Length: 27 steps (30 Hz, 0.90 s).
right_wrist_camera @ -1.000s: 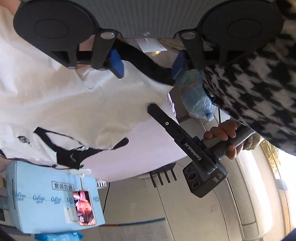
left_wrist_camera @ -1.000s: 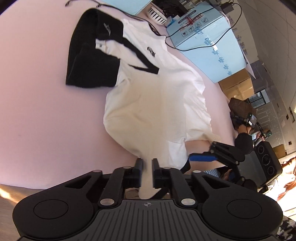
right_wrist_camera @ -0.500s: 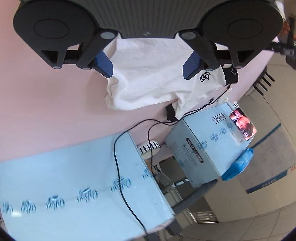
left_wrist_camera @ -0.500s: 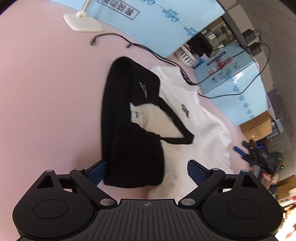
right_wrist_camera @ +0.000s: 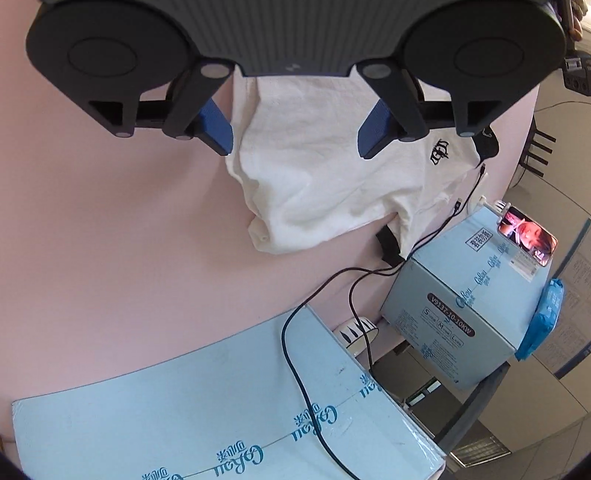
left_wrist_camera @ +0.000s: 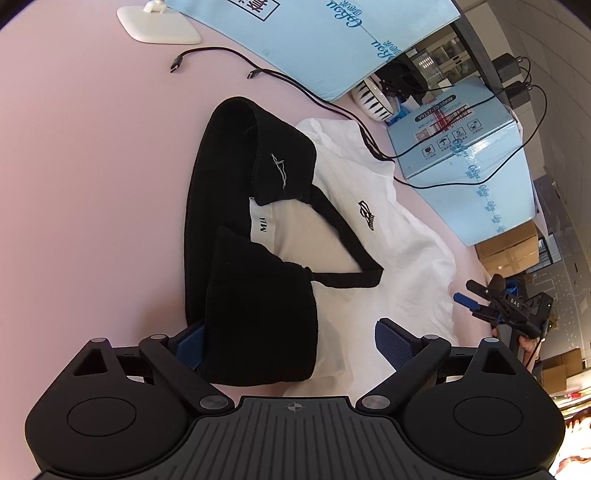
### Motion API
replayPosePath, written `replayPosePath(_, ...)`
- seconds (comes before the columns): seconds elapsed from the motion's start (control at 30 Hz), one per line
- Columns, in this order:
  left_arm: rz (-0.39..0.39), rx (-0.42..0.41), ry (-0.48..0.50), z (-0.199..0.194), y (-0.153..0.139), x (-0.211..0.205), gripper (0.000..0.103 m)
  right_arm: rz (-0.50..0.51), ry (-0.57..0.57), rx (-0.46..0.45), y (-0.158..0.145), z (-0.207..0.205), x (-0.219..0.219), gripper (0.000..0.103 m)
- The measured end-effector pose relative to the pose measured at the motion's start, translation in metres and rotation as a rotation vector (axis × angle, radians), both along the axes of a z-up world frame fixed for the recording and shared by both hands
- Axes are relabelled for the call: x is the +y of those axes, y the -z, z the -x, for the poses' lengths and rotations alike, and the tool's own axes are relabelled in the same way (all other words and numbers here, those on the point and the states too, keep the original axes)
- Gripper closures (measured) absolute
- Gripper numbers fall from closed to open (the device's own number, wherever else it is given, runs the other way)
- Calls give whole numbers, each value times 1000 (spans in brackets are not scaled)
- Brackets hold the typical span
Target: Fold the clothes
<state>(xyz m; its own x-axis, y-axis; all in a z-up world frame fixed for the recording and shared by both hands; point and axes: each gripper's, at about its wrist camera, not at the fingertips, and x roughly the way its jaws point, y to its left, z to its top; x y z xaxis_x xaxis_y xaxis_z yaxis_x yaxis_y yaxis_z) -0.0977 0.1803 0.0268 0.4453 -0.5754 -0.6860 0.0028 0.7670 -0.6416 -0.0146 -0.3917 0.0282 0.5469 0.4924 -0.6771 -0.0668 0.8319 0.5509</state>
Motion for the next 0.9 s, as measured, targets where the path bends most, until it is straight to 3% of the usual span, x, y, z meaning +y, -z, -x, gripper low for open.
replayPosePath(0.1,-14,-3,5,-1,-1,-3,7,18,-29,-15,6,-7,9,23)
replayPosePath(0.3,-44,-8,24,-2,-2,-6,7,-41,-25,-60,11,-34,11,22)
replayPosePath(0.57,-31,-8,18,-2,-1,-4,7,-103,22,-145,13,-38,-14,22)
replayPosePath(0.7,-29,0,19,-4,-1,-4,7,-255,-40,-95,19,-42,-13,22)
replayPosePath(0.9,-45,1,20,-3,-3,-7,7,-247,-170,-98,1,-33,3,20)
